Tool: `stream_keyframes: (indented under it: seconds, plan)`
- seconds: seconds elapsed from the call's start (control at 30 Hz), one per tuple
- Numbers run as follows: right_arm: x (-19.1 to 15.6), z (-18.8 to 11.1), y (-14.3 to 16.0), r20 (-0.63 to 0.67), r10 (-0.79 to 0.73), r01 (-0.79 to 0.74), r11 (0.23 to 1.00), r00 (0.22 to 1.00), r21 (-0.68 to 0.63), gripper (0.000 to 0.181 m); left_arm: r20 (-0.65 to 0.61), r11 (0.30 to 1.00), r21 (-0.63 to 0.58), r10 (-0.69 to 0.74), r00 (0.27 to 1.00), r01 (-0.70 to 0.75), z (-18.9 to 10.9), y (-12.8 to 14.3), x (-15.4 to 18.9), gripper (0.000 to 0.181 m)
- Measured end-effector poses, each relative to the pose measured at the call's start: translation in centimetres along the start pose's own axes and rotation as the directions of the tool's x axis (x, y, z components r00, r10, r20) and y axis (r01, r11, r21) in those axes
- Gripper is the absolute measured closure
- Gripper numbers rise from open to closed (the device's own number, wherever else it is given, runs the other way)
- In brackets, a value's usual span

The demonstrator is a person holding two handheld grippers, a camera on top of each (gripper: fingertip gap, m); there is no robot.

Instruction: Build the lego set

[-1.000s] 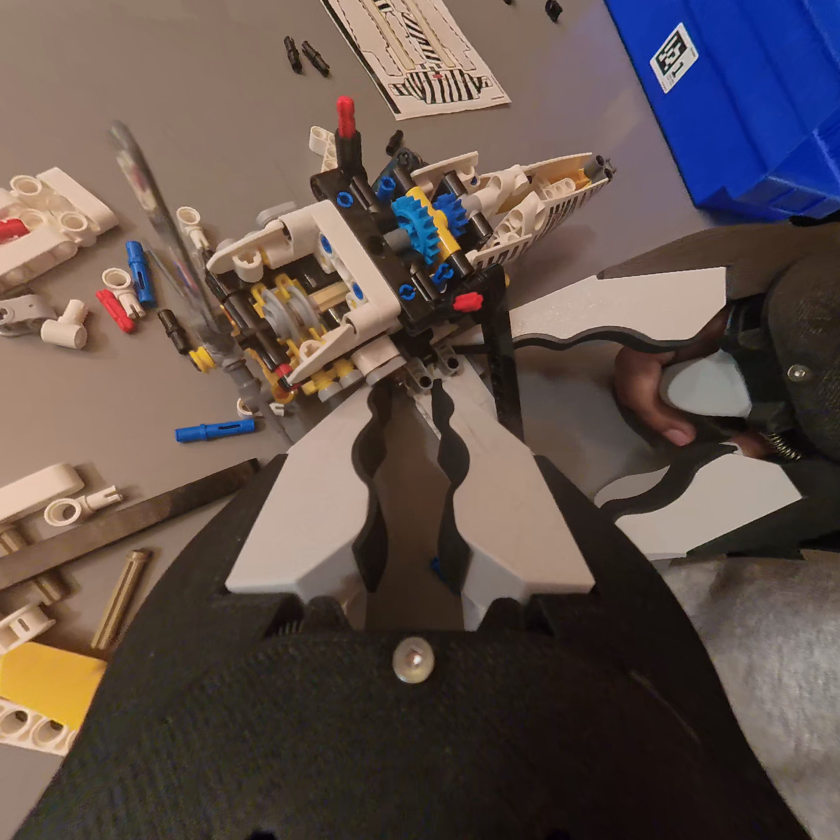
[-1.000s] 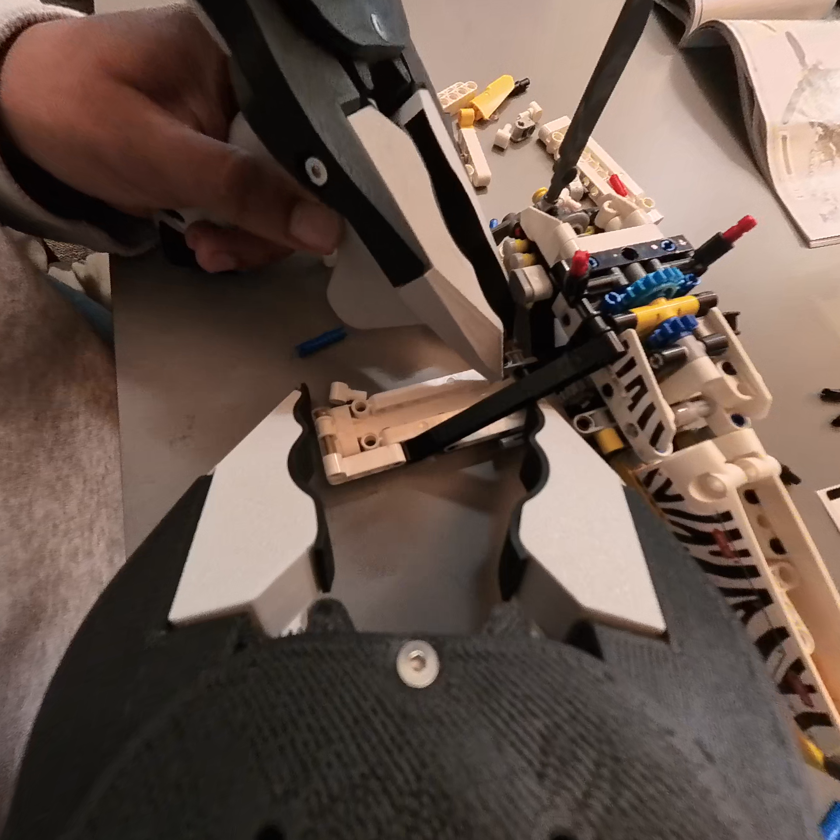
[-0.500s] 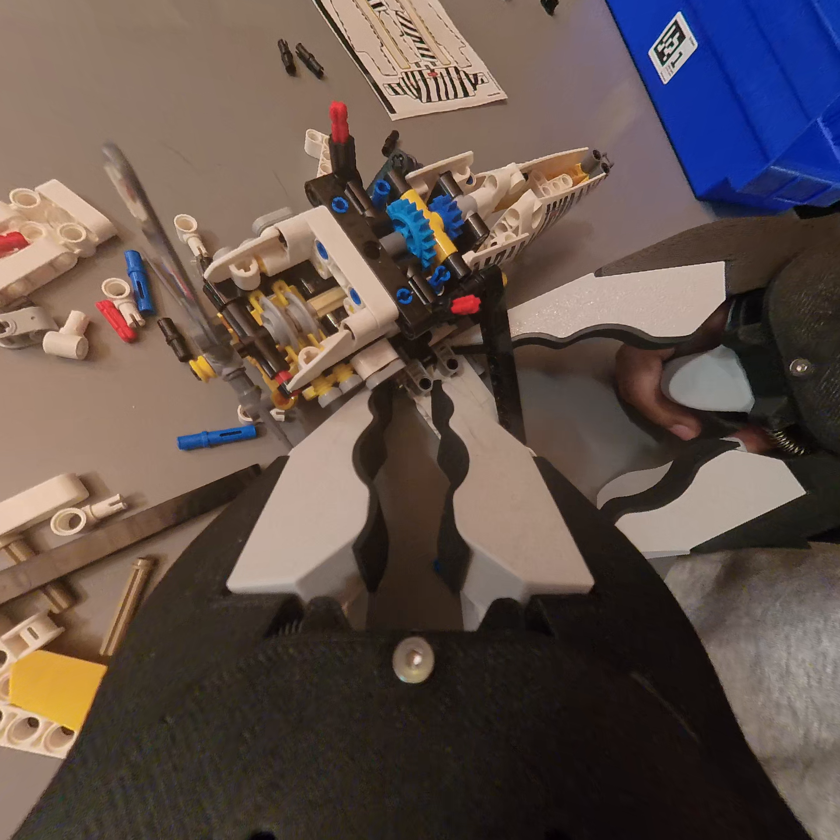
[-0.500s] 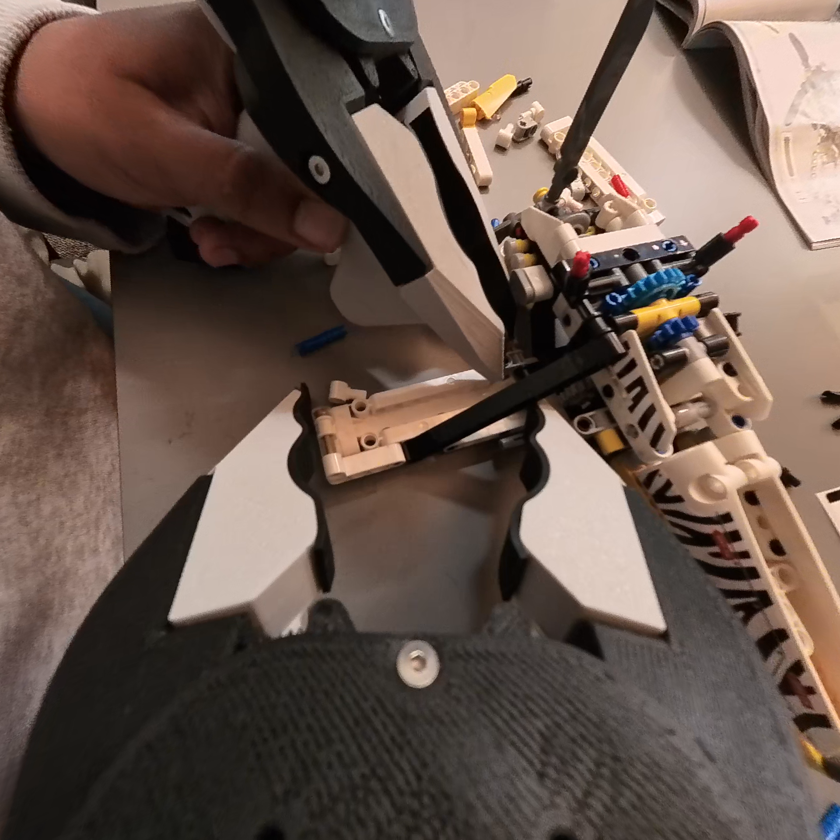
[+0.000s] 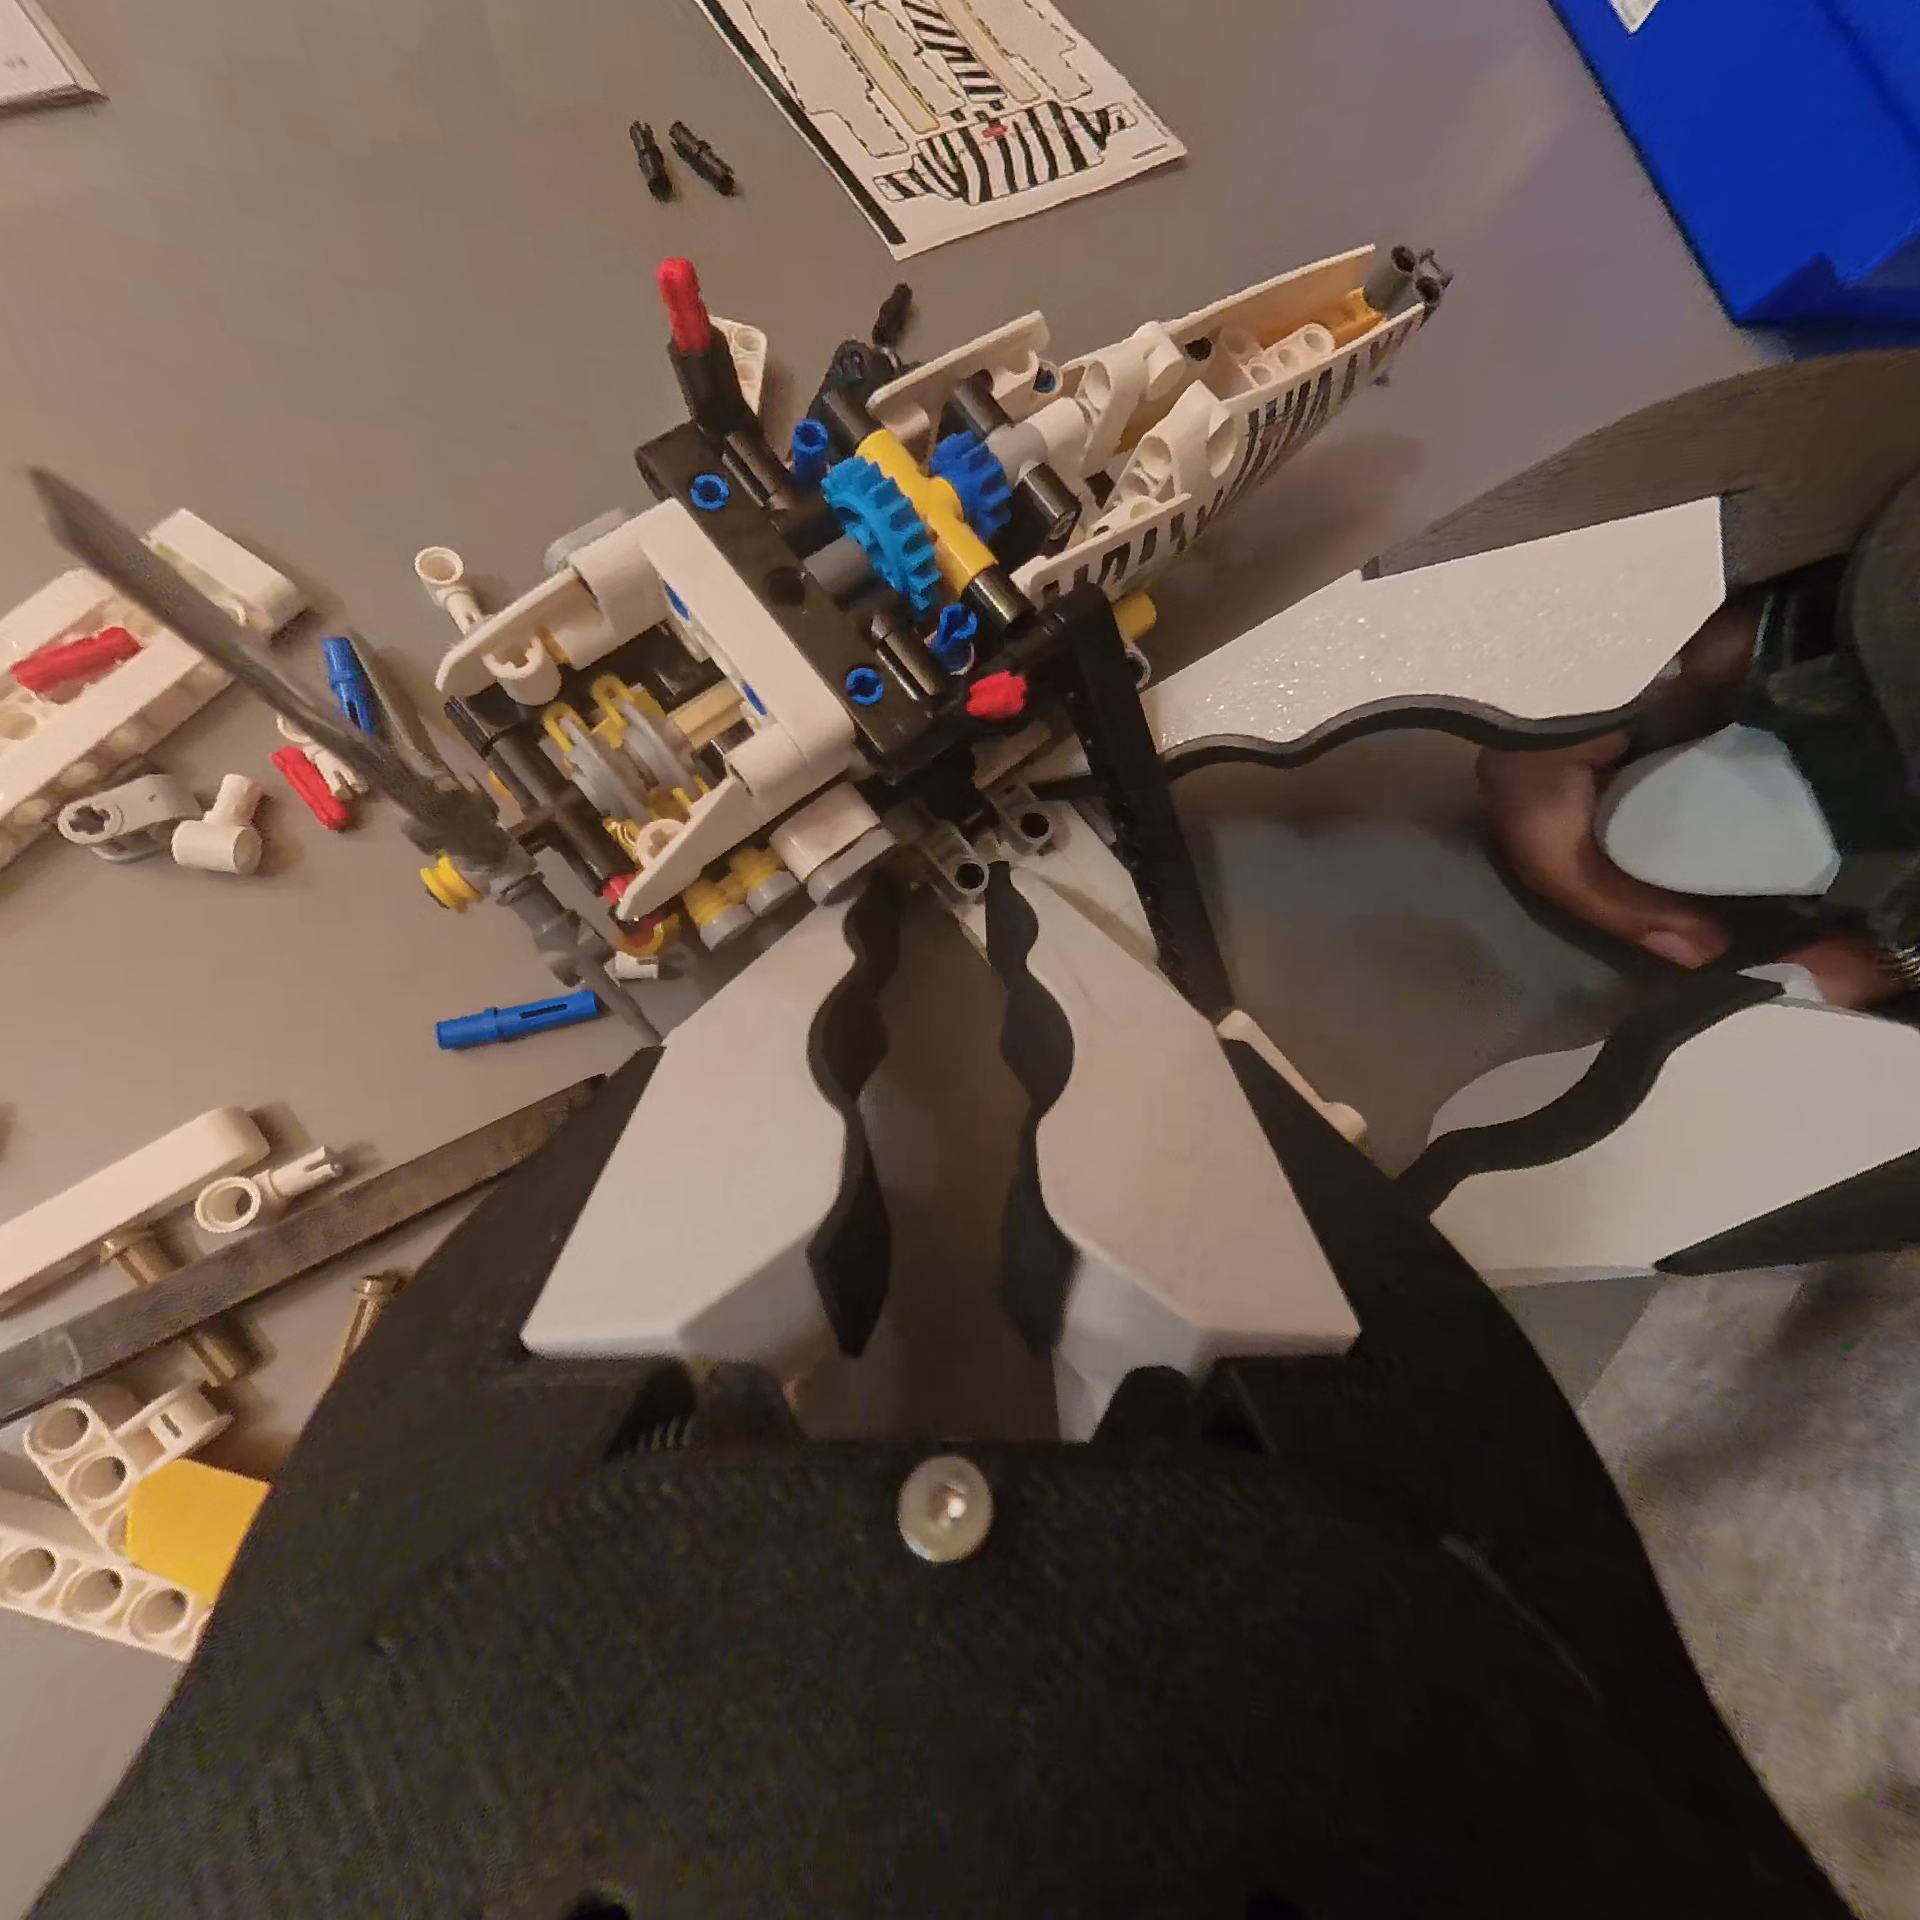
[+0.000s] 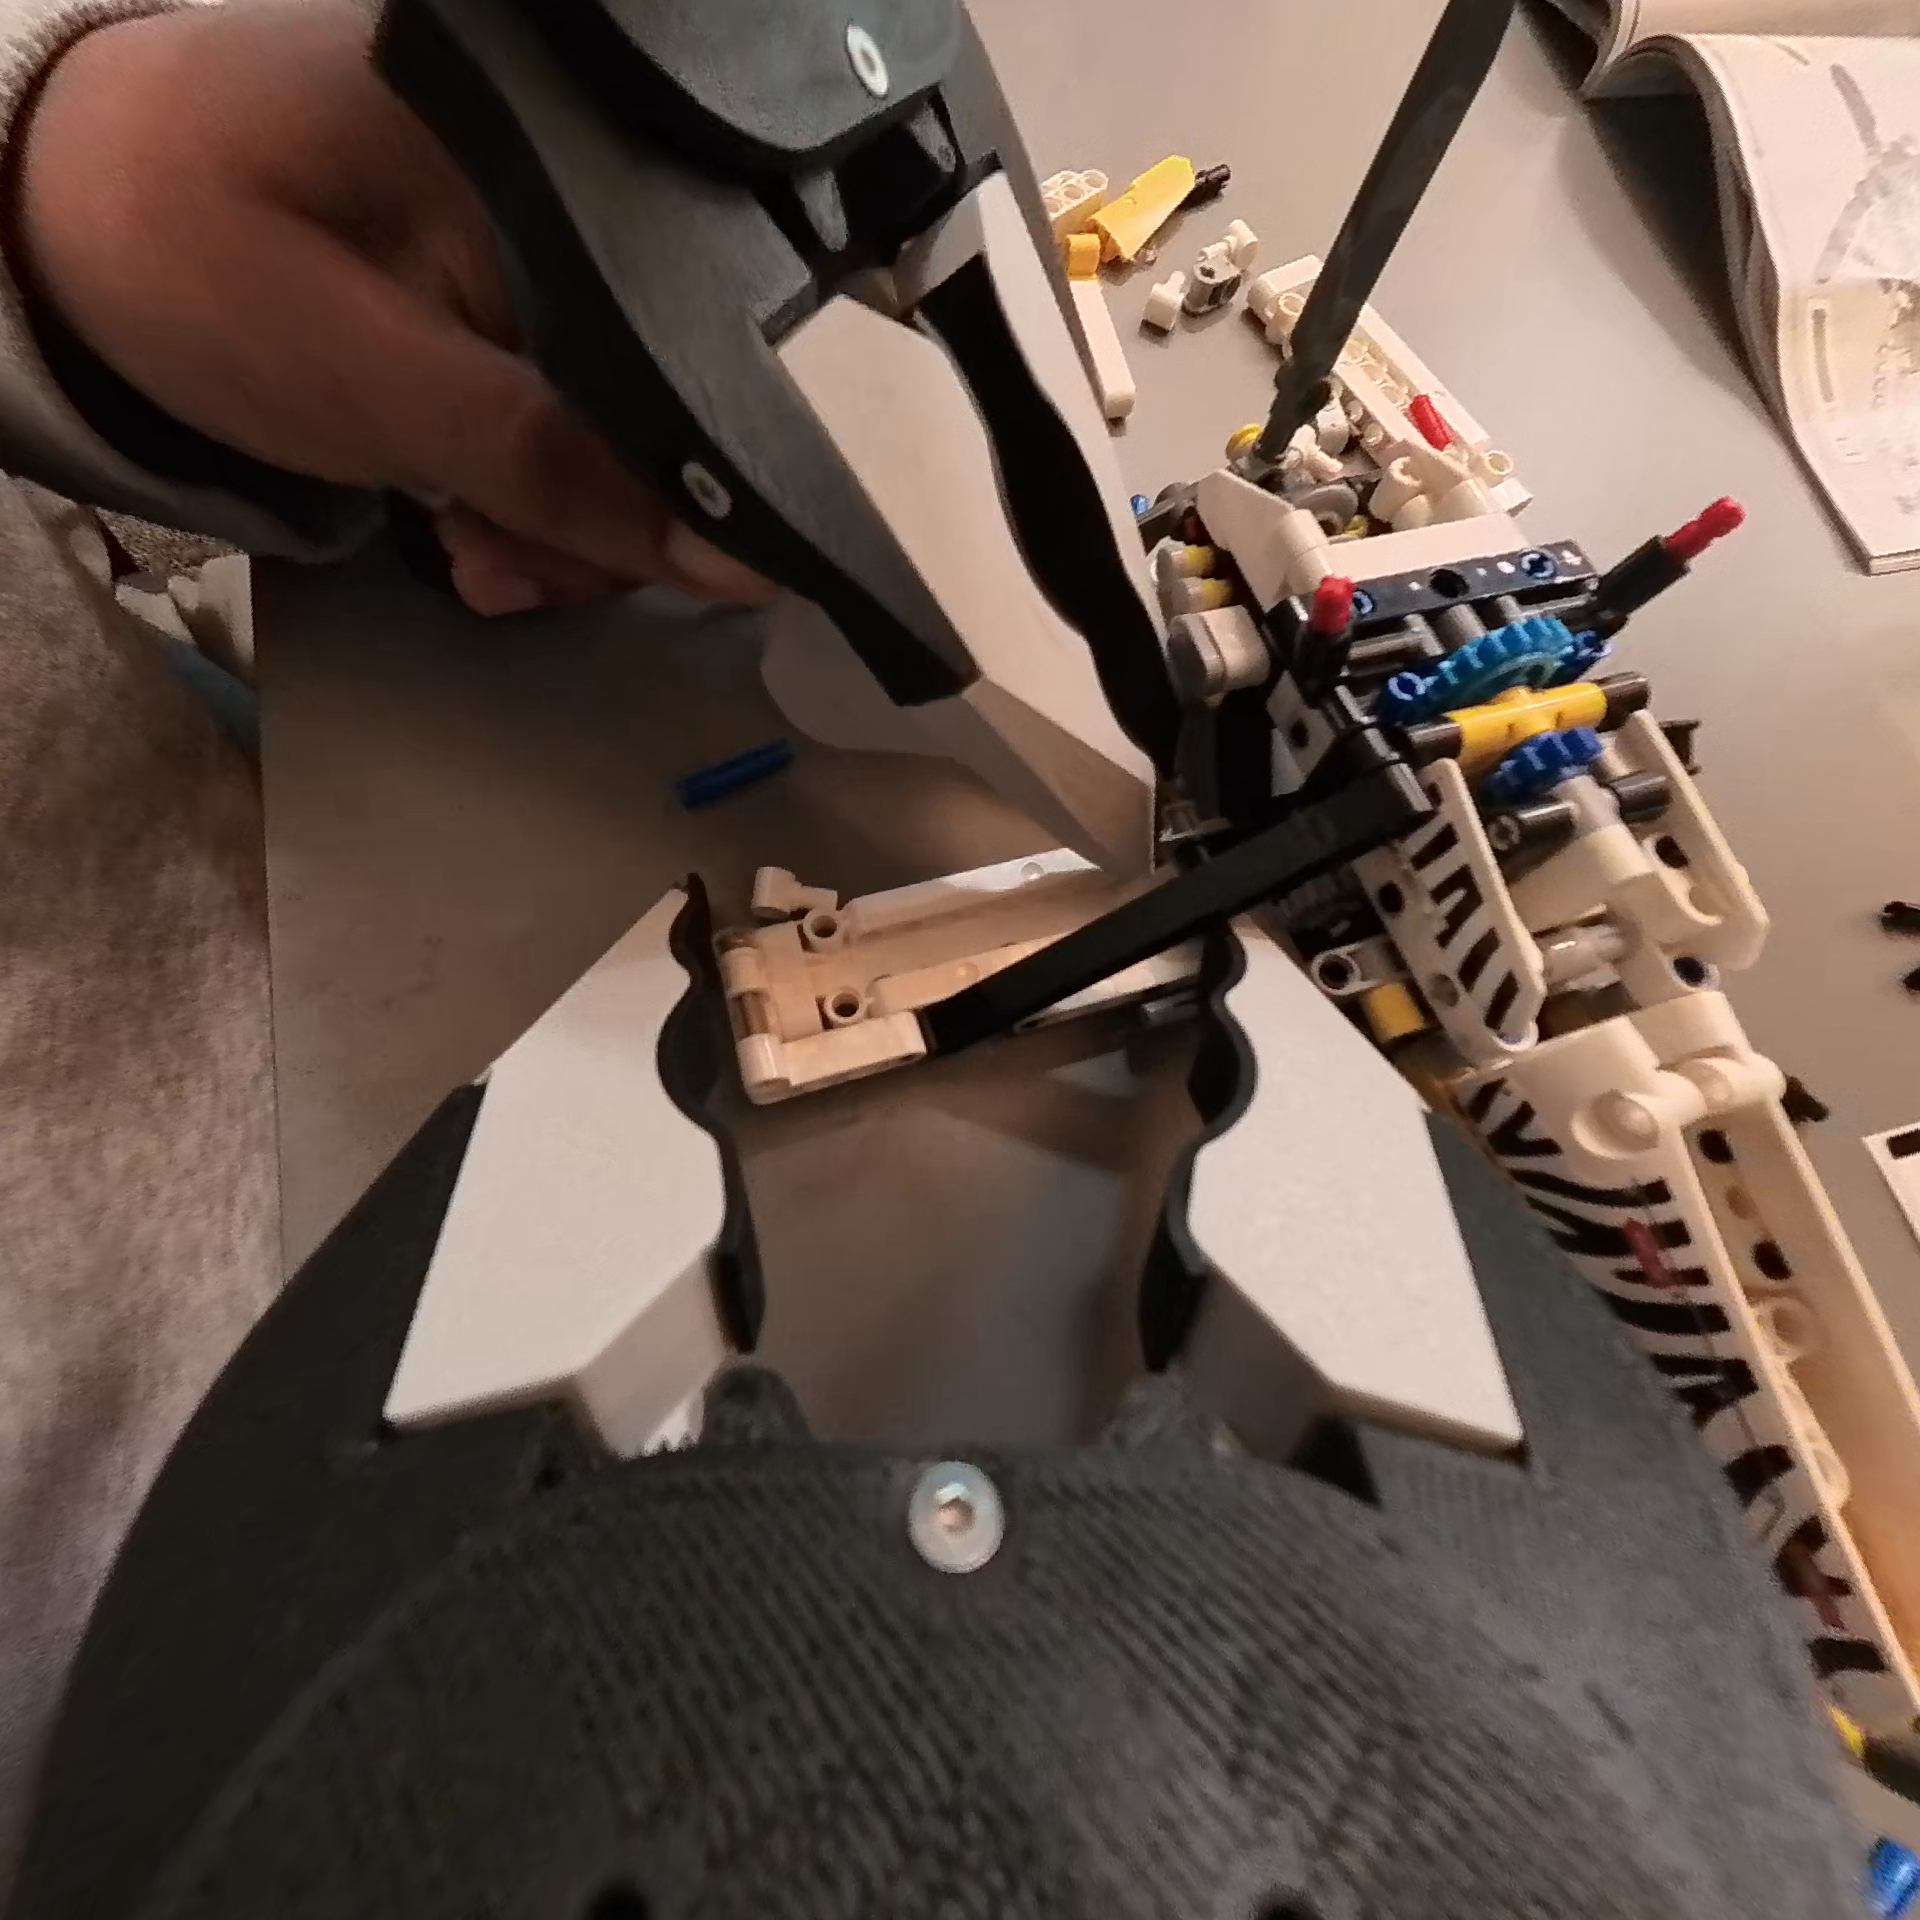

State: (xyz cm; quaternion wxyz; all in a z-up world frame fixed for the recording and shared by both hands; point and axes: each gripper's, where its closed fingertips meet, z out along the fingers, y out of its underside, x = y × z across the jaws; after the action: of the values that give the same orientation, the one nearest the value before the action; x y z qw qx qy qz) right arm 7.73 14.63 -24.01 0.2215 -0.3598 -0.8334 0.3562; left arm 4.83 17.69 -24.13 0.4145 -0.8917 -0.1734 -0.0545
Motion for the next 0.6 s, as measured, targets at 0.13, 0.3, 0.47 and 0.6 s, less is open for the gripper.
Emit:
stream_keyframes:
  seconds: [0.13, 0.3, 0.47, 0.6]
  plan:
    - [-0.02, 0.0, 0.02, 0.004, -0.006, 0.006, 1.0, 1.0, -0.005, 0.088, 0.025, 0.999, -0.004, 0.04, 0.999, -0.04, 0.0, 0.0, -0.04, 0.165]
    - [0.0, 0.0, 0.1, 0.007, -0.016, 0.016, 1.0, 1.0, -0.019, 0.088, 0.052, 0.996, -0.012, 0.09, 0.995, -0.09, 0.06, -0.03, -0.12, 0.166]
    - [0.03, 0.01, 0.17, 0.007, -0.022, 0.022, 0.999, 1.0, -0.025, 0.088, 0.115, 0.981, -0.03, 0.196, 0.974, -0.194, 0.13, -0.04, -0.21, 0.166]
    - [0.04, -0.01, 0.23, 0.011, -0.03, 0.03, 0.999, 1.0, -0.023, 0.088, 0.127, 0.972, -0.037, 0.236, 0.963, -0.233, 0.16, -0.03, -0.23, 0.166]
